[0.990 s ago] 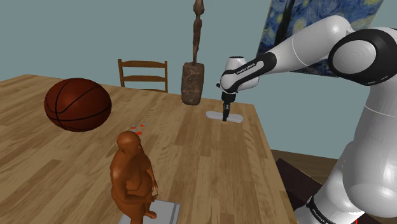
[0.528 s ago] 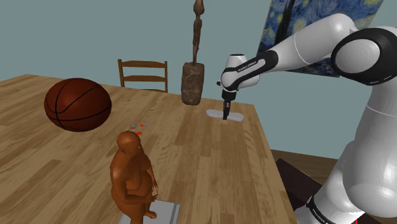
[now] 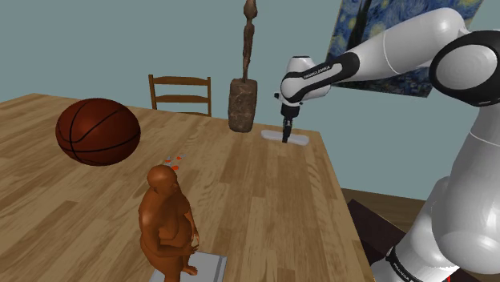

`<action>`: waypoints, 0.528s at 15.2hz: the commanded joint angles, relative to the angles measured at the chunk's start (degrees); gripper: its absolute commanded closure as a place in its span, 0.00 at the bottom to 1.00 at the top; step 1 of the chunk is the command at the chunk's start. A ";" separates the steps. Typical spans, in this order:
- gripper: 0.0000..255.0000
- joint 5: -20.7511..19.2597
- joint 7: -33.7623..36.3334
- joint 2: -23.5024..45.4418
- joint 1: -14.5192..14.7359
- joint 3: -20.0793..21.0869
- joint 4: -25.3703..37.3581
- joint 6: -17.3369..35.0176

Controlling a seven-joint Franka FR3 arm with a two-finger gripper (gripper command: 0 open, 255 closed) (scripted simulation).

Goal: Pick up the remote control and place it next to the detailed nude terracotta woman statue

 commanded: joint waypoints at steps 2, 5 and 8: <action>1.00 -0.51 0.36 -1.22 0.13 -0.06 0.97 -2.13; 1.00 -0.89 0.59 -2.15 0.21 -0.10 2.24 -4.28; 1.00 -1.21 0.78 -2.97 0.27 -0.13 3.63 -6.45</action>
